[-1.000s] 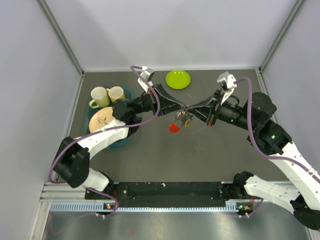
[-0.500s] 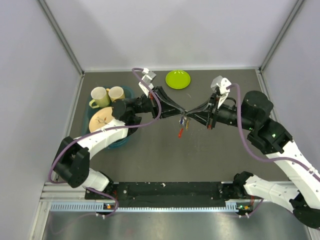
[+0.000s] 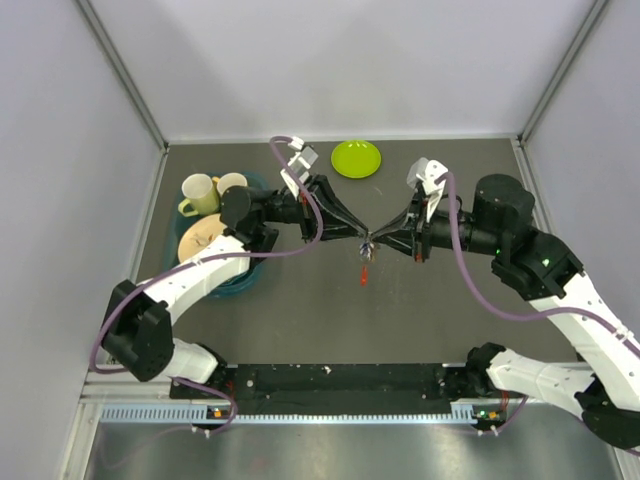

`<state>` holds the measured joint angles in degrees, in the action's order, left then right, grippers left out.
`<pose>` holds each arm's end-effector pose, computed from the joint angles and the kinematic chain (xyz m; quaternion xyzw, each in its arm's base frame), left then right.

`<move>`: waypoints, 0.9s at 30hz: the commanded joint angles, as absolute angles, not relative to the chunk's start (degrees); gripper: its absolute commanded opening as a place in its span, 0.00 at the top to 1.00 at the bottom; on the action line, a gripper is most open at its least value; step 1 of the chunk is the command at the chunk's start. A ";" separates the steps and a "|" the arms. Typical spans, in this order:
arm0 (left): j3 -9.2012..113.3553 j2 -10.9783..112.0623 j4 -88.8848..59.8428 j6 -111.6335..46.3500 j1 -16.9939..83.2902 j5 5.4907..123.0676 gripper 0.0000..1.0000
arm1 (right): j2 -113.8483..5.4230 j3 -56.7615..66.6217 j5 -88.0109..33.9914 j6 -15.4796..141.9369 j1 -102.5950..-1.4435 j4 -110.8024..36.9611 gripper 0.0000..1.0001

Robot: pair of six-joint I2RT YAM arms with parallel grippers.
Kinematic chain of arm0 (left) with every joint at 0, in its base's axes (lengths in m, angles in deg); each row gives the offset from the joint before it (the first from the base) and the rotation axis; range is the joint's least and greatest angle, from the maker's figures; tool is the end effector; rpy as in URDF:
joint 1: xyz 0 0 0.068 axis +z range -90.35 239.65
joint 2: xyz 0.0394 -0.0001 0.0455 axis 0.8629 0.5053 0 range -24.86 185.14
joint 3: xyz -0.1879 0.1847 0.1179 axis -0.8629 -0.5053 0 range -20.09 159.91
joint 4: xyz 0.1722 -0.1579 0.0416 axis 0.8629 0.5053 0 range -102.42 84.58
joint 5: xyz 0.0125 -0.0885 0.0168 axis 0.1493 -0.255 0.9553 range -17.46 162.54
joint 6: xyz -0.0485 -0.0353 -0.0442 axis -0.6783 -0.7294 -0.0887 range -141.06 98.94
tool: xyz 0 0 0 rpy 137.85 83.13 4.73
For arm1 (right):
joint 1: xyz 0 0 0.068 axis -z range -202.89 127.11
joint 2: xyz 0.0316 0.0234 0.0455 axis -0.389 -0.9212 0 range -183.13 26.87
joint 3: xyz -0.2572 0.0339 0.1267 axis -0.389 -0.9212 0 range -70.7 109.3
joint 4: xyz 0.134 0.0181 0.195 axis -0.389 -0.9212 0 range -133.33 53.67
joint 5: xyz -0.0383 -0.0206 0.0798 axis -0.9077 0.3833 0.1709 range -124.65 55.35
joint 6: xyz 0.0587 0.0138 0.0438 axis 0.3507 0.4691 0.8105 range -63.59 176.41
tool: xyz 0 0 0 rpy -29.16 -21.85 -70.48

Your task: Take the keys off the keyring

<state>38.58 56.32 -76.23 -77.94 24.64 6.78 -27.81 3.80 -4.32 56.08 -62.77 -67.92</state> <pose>0.1944 -0.2058 0.4279 0.4199 0.4338 -0.7055 0.3712 0.1094 0.1324 0.4469 -0.4124 0.6465 0.3970 0.5044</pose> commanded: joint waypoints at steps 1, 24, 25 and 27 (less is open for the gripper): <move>42.31 52.57 -70.70 -72.66 25.19 3.46 0.86 | -28.24 7.78 -4.15 52.90 -62.44 -69.19 1.00; 56.99 47.03 -3.11 -22.74 24.84 11.10 0.68 | -38.34 20.60 0.24 46.48 -62.53 -84.31 1.00; 57.08 47.03 -2.32 -21.51 24.84 11.19 0.68 | -39.74 21.40 0.76 46.48 -62.36 -85.53 1.00; 57.34 46.94 0.31 -19.76 24.76 11.46 0.68 | -40.71 23.33 1.21 46.48 -62.44 -86.33 1.00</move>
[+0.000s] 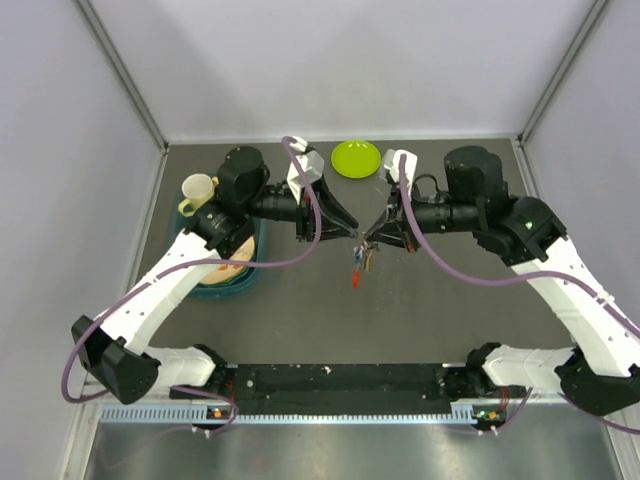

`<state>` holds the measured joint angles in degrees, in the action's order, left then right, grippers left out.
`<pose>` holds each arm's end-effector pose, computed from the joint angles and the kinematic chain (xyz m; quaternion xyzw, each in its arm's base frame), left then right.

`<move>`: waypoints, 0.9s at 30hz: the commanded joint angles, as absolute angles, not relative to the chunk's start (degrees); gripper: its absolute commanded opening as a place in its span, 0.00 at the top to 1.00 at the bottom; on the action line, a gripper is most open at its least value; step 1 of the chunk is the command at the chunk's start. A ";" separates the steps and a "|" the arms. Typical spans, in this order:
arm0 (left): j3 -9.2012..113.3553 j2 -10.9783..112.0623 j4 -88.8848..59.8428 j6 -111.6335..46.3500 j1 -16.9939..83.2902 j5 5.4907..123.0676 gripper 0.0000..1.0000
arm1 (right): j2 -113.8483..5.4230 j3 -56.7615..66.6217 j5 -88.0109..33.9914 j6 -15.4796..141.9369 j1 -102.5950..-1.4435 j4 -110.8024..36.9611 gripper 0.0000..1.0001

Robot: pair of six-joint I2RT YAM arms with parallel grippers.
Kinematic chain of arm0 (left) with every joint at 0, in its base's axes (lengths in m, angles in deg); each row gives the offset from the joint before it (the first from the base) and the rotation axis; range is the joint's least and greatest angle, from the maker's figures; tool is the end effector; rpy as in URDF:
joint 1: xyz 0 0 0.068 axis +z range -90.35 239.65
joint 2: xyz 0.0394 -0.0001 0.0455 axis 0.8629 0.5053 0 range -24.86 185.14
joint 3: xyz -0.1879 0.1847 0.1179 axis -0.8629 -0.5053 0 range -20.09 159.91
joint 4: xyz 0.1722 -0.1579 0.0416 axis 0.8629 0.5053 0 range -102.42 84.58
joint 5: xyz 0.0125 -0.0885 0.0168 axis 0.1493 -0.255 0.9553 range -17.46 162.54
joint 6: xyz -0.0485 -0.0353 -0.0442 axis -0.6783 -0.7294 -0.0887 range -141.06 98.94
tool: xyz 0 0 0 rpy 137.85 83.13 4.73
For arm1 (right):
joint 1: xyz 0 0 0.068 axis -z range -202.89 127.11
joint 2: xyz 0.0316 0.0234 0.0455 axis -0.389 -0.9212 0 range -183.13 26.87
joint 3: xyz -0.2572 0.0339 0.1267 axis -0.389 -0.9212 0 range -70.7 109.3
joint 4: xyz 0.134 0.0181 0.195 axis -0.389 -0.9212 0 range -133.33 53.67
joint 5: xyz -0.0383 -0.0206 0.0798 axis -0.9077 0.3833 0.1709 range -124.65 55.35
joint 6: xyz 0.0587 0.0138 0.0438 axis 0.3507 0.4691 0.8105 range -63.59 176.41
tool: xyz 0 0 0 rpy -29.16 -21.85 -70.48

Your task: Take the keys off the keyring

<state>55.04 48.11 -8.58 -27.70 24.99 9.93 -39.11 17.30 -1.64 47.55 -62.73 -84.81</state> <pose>0.1801 -0.1920 0.4468 0.4996 0.5071 -0.5587 0.4256 0.1315 0.1540 0.4511 -0.4724 0.6809 0.3676 0.4220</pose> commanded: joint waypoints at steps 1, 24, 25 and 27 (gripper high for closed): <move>57.51 47.03 1.02 -18.53 24.76 11.80 0.68 | -41.24 23.77 1.73 46.48 -62.44 -86.77 1.00; 61.65 48.61 10.43 -12.90 24.76 14.18 0.72 | -47.05 26.24 6.57 46.22 -62.44 -89.67 1.00; 61.65 48.70 10.87 -12.45 24.67 14.18 0.73 | -47.13 26.15 6.57 46.31 -62.53 -89.67 1.00; 61.65 48.53 11.92 -11.49 24.67 15.23 0.74 | -47.31 26.15 6.74 46.31 -62.62 -89.59 1.00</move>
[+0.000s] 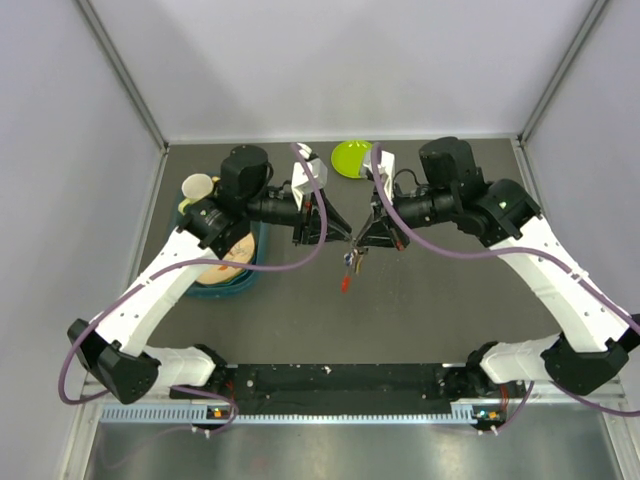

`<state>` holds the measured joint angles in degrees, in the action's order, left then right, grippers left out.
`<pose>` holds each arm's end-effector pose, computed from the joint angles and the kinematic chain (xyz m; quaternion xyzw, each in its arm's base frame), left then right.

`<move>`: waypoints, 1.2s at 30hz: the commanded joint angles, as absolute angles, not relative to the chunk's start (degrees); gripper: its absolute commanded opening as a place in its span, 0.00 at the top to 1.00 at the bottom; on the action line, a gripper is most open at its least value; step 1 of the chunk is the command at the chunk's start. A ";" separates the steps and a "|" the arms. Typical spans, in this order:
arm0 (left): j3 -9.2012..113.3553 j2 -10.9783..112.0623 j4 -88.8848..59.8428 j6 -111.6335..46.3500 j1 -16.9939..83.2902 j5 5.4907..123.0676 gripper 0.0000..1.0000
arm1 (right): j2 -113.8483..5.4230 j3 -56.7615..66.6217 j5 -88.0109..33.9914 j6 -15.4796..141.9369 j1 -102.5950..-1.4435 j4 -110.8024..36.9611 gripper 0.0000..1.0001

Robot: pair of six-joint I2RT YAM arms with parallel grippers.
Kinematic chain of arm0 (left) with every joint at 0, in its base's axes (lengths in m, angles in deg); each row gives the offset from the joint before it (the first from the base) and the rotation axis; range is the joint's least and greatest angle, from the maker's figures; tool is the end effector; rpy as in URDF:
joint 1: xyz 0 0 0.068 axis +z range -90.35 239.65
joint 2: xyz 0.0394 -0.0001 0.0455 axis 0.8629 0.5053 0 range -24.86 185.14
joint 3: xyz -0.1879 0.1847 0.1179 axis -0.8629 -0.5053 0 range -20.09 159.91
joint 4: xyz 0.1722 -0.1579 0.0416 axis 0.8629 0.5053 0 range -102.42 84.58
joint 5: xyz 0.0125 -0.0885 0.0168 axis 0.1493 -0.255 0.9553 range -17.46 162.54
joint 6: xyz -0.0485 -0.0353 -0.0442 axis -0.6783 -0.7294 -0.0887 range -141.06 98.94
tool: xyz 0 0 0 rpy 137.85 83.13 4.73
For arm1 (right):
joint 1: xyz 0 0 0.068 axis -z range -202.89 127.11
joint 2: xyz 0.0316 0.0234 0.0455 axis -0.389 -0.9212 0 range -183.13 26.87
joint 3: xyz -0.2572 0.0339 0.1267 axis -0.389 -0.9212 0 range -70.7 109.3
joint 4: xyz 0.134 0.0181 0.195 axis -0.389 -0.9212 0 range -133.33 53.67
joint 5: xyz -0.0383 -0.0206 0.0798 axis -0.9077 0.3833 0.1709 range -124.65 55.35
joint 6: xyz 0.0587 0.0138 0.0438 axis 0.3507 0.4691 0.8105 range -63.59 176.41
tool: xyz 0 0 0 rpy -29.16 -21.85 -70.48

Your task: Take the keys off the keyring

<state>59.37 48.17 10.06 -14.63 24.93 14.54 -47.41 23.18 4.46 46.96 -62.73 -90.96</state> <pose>0.1770 -0.1872 0.4362 0.5185 0.5517 -0.5041 0.4155 0.1518 0.1779 0.4431 -0.4890 0.6954 0.4005 0.3419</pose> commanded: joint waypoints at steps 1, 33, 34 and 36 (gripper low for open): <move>61.73 48.70 12.28 -11.22 24.67 15.58 0.74 | -47.40 26.33 6.75 46.39 -62.62 -89.67 1.00; 65.25 51.95 20.19 -4.98 22.29 15.67 1.00 | -49.60 28.17 4.47 48.93 -63.06 -88.97 1.00; 64.99 51.95 19.49 -5.15 22.29 16.28 1.00 | -49.51 28.61 3.33 49.64 -63.06 -88.71 1.00; 64.20 50.91 17.57 -6.38 22.29 18.64 1.00 | -48.73 28.61 0.16 51.91 -62.88 -87.92 0.97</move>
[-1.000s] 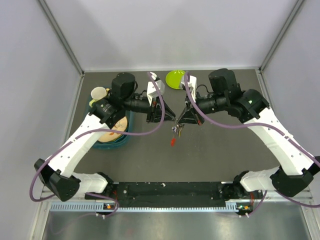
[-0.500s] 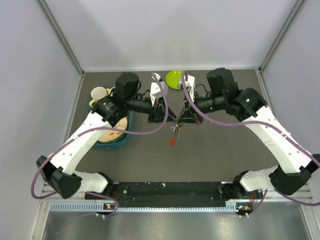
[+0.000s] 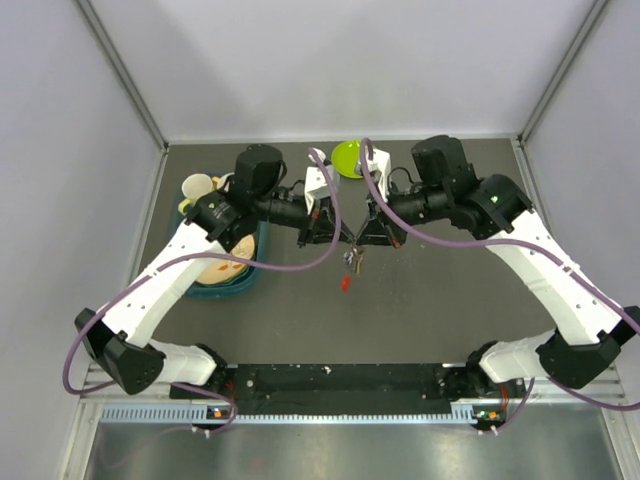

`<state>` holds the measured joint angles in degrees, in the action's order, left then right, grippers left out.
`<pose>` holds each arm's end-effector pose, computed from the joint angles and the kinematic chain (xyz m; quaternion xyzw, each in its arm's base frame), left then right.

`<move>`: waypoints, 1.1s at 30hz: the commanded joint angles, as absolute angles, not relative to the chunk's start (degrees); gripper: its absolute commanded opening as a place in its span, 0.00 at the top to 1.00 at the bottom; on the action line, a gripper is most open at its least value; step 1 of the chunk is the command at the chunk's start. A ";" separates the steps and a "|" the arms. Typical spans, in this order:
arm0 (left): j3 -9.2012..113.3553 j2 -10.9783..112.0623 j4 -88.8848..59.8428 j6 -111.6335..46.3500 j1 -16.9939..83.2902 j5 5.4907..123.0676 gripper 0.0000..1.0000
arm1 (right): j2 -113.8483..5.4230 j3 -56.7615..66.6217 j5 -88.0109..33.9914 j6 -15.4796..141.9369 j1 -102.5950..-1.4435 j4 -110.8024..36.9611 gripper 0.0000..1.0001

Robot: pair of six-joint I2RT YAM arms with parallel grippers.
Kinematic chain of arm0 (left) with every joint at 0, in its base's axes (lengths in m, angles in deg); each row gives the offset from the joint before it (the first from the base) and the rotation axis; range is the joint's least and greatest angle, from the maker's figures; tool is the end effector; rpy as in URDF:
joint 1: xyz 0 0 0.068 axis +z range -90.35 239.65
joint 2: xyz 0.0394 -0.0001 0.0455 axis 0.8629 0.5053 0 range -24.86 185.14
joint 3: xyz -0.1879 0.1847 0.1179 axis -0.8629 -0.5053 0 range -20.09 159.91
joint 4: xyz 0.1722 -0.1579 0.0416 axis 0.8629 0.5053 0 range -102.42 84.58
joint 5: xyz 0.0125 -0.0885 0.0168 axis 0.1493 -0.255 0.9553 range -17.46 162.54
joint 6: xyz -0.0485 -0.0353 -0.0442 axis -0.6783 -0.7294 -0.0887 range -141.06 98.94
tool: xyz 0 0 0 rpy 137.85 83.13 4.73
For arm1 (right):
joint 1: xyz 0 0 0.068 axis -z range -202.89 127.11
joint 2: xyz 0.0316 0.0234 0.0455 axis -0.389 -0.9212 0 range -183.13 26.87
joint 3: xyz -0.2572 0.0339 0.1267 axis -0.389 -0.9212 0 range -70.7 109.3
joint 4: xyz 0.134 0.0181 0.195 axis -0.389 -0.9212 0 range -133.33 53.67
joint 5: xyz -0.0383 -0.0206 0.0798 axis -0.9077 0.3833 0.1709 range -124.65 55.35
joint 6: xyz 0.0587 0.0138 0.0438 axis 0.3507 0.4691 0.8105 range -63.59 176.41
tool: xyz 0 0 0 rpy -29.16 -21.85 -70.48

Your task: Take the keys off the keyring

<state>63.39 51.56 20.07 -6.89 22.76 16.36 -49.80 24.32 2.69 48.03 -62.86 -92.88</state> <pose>0.1788 -0.1992 0.4258 0.5484 0.5646 -0.4830 0.3836 0.1608 0.1842 0.4358 -0.4766 0.7202 0.3897 0.3198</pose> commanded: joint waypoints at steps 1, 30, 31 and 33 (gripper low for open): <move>62.54 50.29 12.94 -7.69 22.38 19.62 1.00 | -48.20 28.35 -1.06 52.98 -62.71 -87.40 0.90; 29.04 45.01 -95.64 -77.30 23.61 32.91 1.00 | -15.67 -12.34 -13.56 62.31 -62.44 -34.59 0.48; 29.13 45.36 -96.95 -79.57 23.70 32.47 1.00 | -15.84 -12.34 -12.51 61.35 -62.44 -34.22 0.48; 29.65 46.94 -101.61 -82.22 23.79 32.46 1.00 | -16.55 -11.91 -10.75 58.44 -62.44 -33.78 0.47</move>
